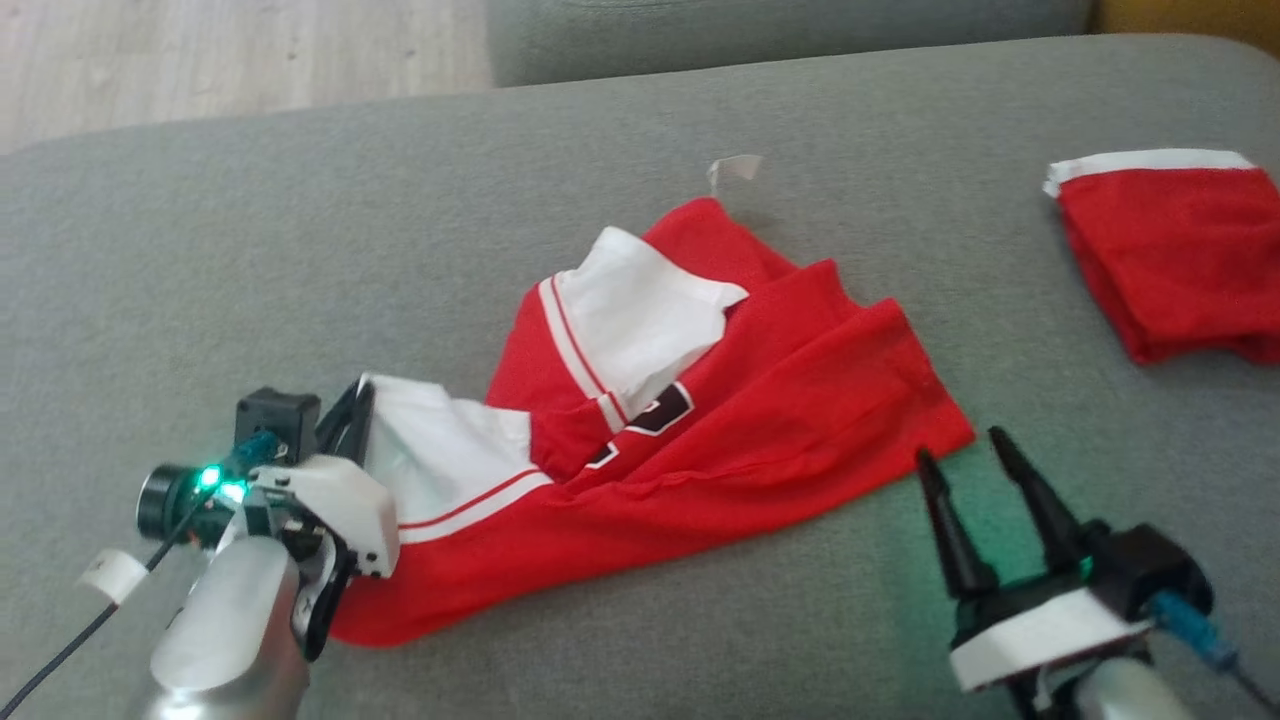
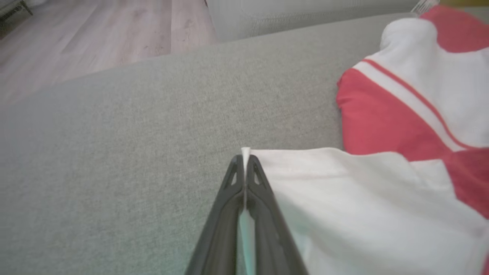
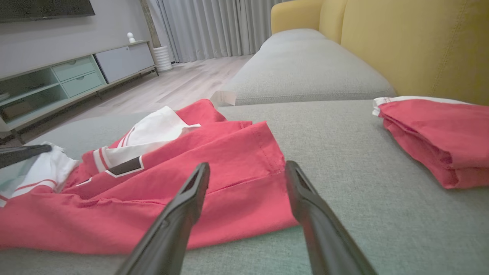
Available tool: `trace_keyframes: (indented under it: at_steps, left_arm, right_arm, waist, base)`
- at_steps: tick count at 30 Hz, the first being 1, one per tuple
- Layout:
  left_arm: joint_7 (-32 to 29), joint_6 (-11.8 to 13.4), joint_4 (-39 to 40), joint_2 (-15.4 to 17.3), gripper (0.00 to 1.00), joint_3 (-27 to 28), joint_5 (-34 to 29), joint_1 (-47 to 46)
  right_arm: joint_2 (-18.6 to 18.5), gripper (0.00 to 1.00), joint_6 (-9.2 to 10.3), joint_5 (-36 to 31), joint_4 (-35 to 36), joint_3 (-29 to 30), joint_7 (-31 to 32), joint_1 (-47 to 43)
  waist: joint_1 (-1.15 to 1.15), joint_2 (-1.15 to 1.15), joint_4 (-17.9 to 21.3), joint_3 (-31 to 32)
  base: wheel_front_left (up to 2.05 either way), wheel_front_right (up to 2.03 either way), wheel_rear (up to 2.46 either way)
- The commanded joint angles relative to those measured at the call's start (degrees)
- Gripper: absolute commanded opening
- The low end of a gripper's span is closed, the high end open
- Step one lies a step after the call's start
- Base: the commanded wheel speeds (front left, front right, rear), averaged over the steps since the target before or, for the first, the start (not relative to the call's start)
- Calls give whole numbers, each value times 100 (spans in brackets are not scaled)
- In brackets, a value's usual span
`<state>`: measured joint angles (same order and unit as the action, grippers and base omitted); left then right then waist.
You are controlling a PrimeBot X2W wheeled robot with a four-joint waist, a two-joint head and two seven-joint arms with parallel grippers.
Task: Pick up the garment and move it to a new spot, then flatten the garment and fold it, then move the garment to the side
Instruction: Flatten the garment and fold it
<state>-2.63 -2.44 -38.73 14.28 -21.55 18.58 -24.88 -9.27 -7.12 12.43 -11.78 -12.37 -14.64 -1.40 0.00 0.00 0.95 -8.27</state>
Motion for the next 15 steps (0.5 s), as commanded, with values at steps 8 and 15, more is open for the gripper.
trace_keyframes:
  at_steps: [8, 15]
  left_arm:
    - [100, 155, 1019, 241, 0, 162, -53, -21]
    - [-21, 256, 1537, 295, 0, 104, -73, 94]
  right_arm:
    - [-996, 100, -36, 1122, -1132, -783, 265, 1383]
    - [-1579, 100, -36, 1982, -1767, -1750, 731, 1961]
  waist:
    - [0, 0, -337, -187]
    - [0, 0, -516, -248]
  base:
    - [0, 0, 0]
    - [0, 0, 0]
